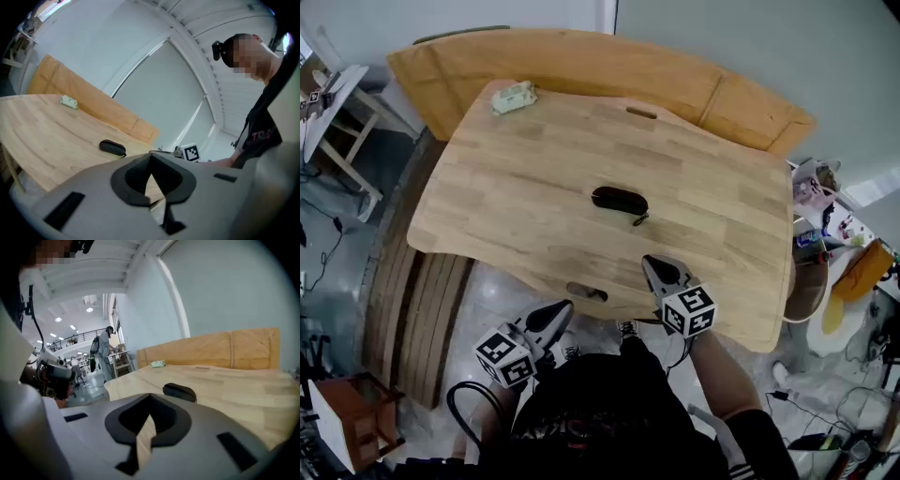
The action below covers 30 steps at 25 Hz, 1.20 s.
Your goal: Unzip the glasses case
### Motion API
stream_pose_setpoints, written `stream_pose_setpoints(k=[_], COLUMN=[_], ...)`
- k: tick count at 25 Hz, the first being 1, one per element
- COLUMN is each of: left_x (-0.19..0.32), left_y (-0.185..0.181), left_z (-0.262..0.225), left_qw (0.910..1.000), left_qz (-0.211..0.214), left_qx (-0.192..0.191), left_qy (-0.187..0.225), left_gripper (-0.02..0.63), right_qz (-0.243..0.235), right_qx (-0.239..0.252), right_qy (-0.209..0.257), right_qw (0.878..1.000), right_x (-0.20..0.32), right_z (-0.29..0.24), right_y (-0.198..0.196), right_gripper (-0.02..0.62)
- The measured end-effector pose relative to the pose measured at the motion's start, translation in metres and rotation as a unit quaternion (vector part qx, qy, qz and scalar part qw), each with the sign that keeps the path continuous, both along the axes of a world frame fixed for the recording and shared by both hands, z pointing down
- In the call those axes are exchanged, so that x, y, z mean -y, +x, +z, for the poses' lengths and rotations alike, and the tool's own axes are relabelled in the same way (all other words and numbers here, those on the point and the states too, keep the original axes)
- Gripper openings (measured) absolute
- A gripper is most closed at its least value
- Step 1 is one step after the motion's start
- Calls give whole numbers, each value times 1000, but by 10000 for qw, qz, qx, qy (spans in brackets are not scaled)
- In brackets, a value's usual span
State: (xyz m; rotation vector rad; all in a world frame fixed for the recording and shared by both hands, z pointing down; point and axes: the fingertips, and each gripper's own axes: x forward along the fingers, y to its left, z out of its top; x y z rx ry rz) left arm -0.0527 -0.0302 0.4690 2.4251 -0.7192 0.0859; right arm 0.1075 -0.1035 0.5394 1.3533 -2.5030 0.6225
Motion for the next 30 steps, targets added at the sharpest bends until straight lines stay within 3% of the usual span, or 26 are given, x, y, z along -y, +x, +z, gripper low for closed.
stream_pose_setpoints(k=[6, 14, 21, 30], left_x=[-20, -60, -86, -94], left_y=[6, 10, 3, -11], left_z=[-6, -20, -15, -17], left_qw=[9964, 9830, 9768, 9796], left_qz=[818, 1770, 2066, 1966], left_qx=[160, 199, 317, 223], left_qy=[141, 440, 471, 358], left_gripper=[11, 11, 11, 11], right_qz=[409, 403, 431, 214], right_qx=[818, 794, 946, 853], right_qy=[-56, 196, 119, 112], right_qw=[9958, 9958, 9945, 9961], right_x=[-60, -128, -162, -173], right_z=[-51, -80, -73, -74], right_y=[-37, -90, -122, -143], right_gripper=[15, 14, 14, 14])
